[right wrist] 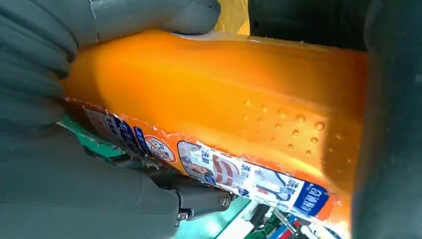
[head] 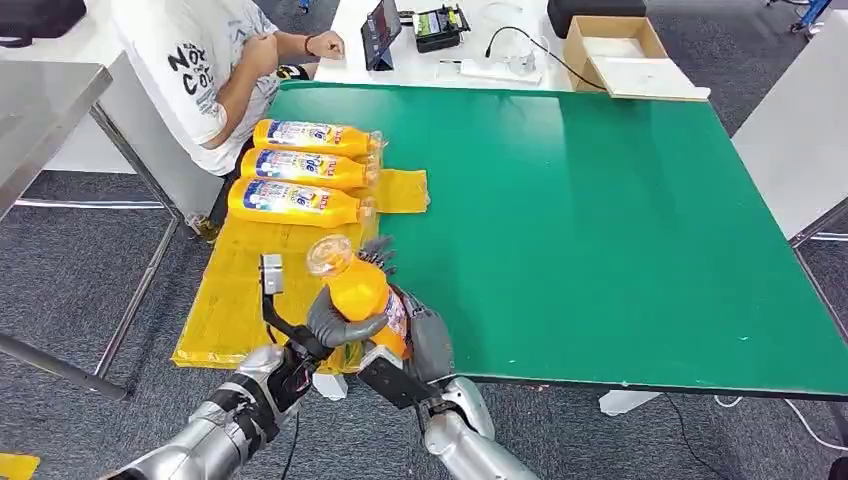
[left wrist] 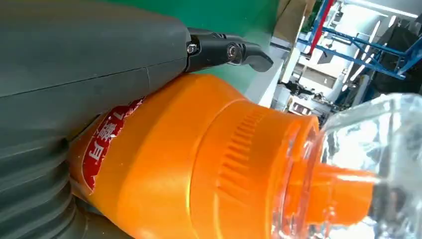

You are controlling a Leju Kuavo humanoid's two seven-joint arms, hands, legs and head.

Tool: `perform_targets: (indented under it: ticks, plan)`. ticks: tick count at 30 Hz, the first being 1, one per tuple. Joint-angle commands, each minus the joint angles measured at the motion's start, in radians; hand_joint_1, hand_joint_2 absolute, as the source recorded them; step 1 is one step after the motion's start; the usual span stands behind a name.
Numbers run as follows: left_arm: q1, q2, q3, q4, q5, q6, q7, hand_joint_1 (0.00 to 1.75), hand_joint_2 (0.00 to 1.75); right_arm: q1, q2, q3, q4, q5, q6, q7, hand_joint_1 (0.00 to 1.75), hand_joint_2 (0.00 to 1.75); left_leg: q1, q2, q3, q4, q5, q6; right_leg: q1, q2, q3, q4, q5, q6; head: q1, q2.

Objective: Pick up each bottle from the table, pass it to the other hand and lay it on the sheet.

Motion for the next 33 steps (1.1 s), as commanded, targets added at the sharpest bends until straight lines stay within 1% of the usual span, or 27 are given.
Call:
perform_targets:
  ticks: [1,2,3,4,5,8,10,12,13,14,15,16,17,18,20,21,22,23,24,25,26,27,28,29,30,32,33]
  plan:
    - [-0.059,-0.014,-0.077,0.045,0.002,0.023,0.002,1.75,1.75,-0.043,0.005,0.037,0.09,0.003,-0.015,0.004,1.75,1.75,0.0,0.0,0.005,-0.001,-0.001,0.002,0.001,-0.003,0.006,-0.001,-0.001,-0.002,0.0,0.0]
    - [-0.056,-0.015,-0.073,0.041,0.004,0.028,0.002,1.75,1.75,-0.043,0.005,0.033,0.089,0.005,-0.02,0.005,1.75,1.75,0.0,0.0,0.003,-0.001,0.0,0.002,0.001,-0.002,0.003,-0.001,-0.001,-0.002,0.0,0.0]
    - [-0.052,-0.015,-0.07,0.033,0.006,0.03,0.004,1.75,1.75,-0.043,0.004,0.029,0.088,0.006,-0.021,0.005,1.75,1.75,0.0,0.0,0.005,-0.001,-0.001,0.002,0.001,-0.002,0.005,-0.001,-0.001,-0.002,0.0,0.0]
    - [-0.051,-0.015,-0.069,0.031,0.008,0.032,0.007,1.75,1.75,-0.044,0.004,0.027,0.088,0.008,-0.023,0.005,1.75,1.75,0.0,0.0,0.002,0.0,0.0,0.001,0.0,-0.002,0.002,-0.001,-0.001,-0.001,0.0,0.0]
    - [-0.051,-0.015,-0.069,0.031,0.008,0.032,0.007,1.75,1.75,-0.044,0.004,0.027,0.088,0.008,-0.023,0.005,1.75,1.75,0.0,0.0,0.004,-0.001,-0.001,0.002,0.001,-0.003,0.004,-0.001,-0.001,-0.002,0.0,0.0]
    - [-0.051,-0.015,-0.069,0.031,0.008,0.032,0.007,1.75,1.75,-0.044,0.004,0.027,0.088,0.008,-0.023,0.005,1.75,1.75,0.0,0.0,0.002,0.0,-0.001,0.001,0.001,-0.002,0.003,-0.001,-0.001,-0.001,0.0,0.0]
    - [-0.046,-0.016,-0.062,0.022,0.006,0.043,0.007,1.75,1.75,-0.044,0.004,0.016,0.087,0.01,-0.032,0.008,1.75,1.75,0.0,0.0,0.003,0.0,-0.001,0.002,0.001,-0.002,0.003,-0.001,-0.001,-0.002,0.0,0.0]
    - [-0.042,-0.017,-0.053,0.012,0.008,0.05,0.007,1.75,1.75,-0.047,0.003,0.009,0.086,0.017,-0.039,0.013,1.75,1.75,0.0,0.0,0.007,-0.001,-0.002,0.003,0.001,-0.003,0.008,-0.002,-0.002,-0.003,0.0,0.0]
    - [-0.039,-0.019,-0.045,0.006,0.014,0.053,0.012,1.75,1.75,-0.049,0.003,0.004,0.086,0.022,-0.042,0.016,1.75,1.75,0.0,0.0,0.003,0.0,-0.001,0.002,0.001,-0.002,0.003,-0.001,-0.001,-0.002,0.0,0.0]
    - [-0.036,-0.021,-0.039,0.001,0.018,0.054,0.016,1.75,1.75,-0.051,0.003,0.0,0.086,0.027,-0.044,0.019,1.66,1.75,0.0,0.0,0.006,-0.001,-0.002,0.003,0.001,-0.003,0.006,-0.001,-0.002,-0.002,0.0,0.0]
    - [-0.034,-0.023,-0.031,-0.004,0.018,0.067,0.015,1.75,1.75,-0.052,0.003,-0.005,0.085,0.031,-0.054,0.023,1.43,1.75,0.0,0.001,0.007,-0.002,-0.002,0.003,0.001,-0.002,0.008,-0.002,-0.002,-0.003,0.0,0.0]
    - [-0.031,-0.025,-0.023,-0.01,0.02,0.073,0.018,1.75,1.75,-0.052,0.003,-0.011,0.084,0.035,-0.059,0.025,0.75,1.75,0.0,0.001,0.008,-0.002,-0.002,0.003,0.001,-0.003,0.009,-0.002,-0.002,-0.003,0.0,0.0]
    - [-0.031,-0.025,-0.02,-0.012,0.02,0.078,0.018,1.75,1.75,-0.051,0.003,-0.014,0.082,0.034,-0.062,0.024,0.49,1.75,0.0,0.0,0.004,0.0,-0.001,0.002,0.001,-0.002,0.004,-0.001,-0.001,-0.002,0.0,0.0]
    - [-0.03,-0.027,-0.014,-0.017,0.019,0.091,0.019,1.75,1.75,-0.051,0.003,-0.019,0.08,0.031,-0.064,0.026,0.0,1.75,0.0,0.0,0.002,0.0,0.0,0.002,0.0,-0.002,0.002,0.0,-0.001,-0.001,0.0,0.0]
    - [-0.025,-0.027,0.0,-0.033,0.002,0.134,0.011,1.75,1.75,-0.05,0.004,-0.034,0.073,0.025,-0.072,0.028,0.0,1.75,0.0,0.0,0.002,-0.001,0.0,0.001,0.0,-0.002,0.002,-0.001,-0.001,-0.001,0.0,0.0]
    - [-0.022,-0.031,0.017,-0.054,-0.042,0.2,-0.012,1.75,1.75,-0.051,0.002,-0.041,0.064,0.026,-0.077,0.031,0.0,1.75,0.0,0.0,0.004,-0.001,-0.001,0.002,0.001,-0.002,0.004,-0.001,-0.001,-0.002,0.0,0.0]
    - [-0.02,-0.037,0.048,-0.077,-0.067,0.251,-0.016,1.75,1.75,-0.05,-0.001,-0.054,0.043,0.021,-0.083,0.021,0.0,0.0,0.0,0.0,0.001,0.0,0.0,0.001,0.0,-0.001,0.001,0.0,0.0,-0.001,0.0,0.0]
    - [-0.021,-0.037,0.063,-0.095,-0.091,0.29,-0.026,1.75,1.75,-0.051,-0.003,-0.06,0.028,0.016,-0.084,0.017,0.0,0.0,0.0,0.0,0.003,0.0,-0.001,0.002,0.001,-0.002,0.004,0.0,-0.001,-0.002,0.0,0.0]
    - [-0.019,-0.039,0.089,-0.126,-0.153,0.381,-0.049,1.75,1.75,-0.046,-0.007,-0.071,-0.005,0.01,-0.09,0.009,0.0,0.0,0.0,0.0,0.001,0.0,-0.001,0.002,0.001,-0.002,0.002,0.0,-0.001,-0.001,0.0,0.0]
    - [-0.02,-0.043,0.13,-0.158,-0.179,0.438,-0.052,1.75,1.75,-0.04,-0.014,-0.081,-0.047,0.001,-0.087,0.0,0.0,0.0,0.0,0.0,0.0,0.0,0.0,0.001,0.0,-0.001,0.0,0.0,0.0,-0.001,0.0,0.0]
    - [-0.021,-0.042,0.156,-0.184,-0.213,0.495,-0.06,1.75,1.75,-0.034,-0.019,-0.086,-0.083,-0.002,-0.086,-0.004,0.0,0.0,0.0,0.001,0.002,0.0,-0.001,0.002,0.001,-0.001,0.003,0.0,-0.001,-0.002,0.0,0.0]
    - [-0.02,-0.042,0.182,-0.21,-0.231,0.507,-0.048,1.75,1.75,-0.024,-0.028,-0.085,-0.123,0.003,-0.078,0.012,0.0,0.0,0.0,0.001,0.001,0.0,-0.001,0.002,0.001,-0.001,0.002,0.0,-0.001,-0.002,0.0,0.0]
    - [-0.018,-0.044,0.217,-0.234,-0.268,0.573,-0.074,1.75,1.75,-0.013,-0.034,-0.091,-0.167,-0.004,-0.077,0.002,0.0,0.0,0.0,0.002,0.002,0.001,-0.001,0.002,0.001,0.0,0.003,0.0,-0.001,-0.002,0.0,0.0]
    - [-0.018,-0.044,0.242,-0.255,-0.285,0.586,-0.071,1.75,1.75,-0.002,-0.042,-0.093,-0.207,-0.004,-0.069,0.009,0.0,0.0,0.0,0.002,0.002,0.0,-0.001,0.002,0.001,0.0,0.002,0.0,0.0,-0.002,0.0,0.0]
    - [-0.017,-0.043,0.263,-0.275,-0.31,0.605,-0.071,1.75,1.75,0.007,-0.047,-0.094,-0.241,-0.004,-0.061,0.017,0.0,0.0,0.0,0.003,0.004,0.0,-0.002,0.002,0.002,0.0,0.004,-0.001,-0.001,-0.003,0.0,0.0]
    - [-0.014,-0.047,0.309,-0.313,-0.36,0.691,-0.104,1.75,1.75,0.028,-0.055,-0.106,-0.309,-0.02,-0.056,0.005,0.0,0.0,0.0,0.0,0.001,0.0,-0.001,0.002,0.001,-0.002,0.002,0.0,-0.001,-0.002,0.0,0.0]
    - [-0.014,-0.046,0.321,-0.326,-0.363,0.691,-0.1,1.75,1.75,0.033,-0.061,-0.105,-0.33,-0.021,-0.046,0.006,0.0,0.0,0.001,0.001,0.004,0.0,-0.001,0.002,0.002,-0.002,0.004,0.0,-0.001,-0.002,0.0,0.0]
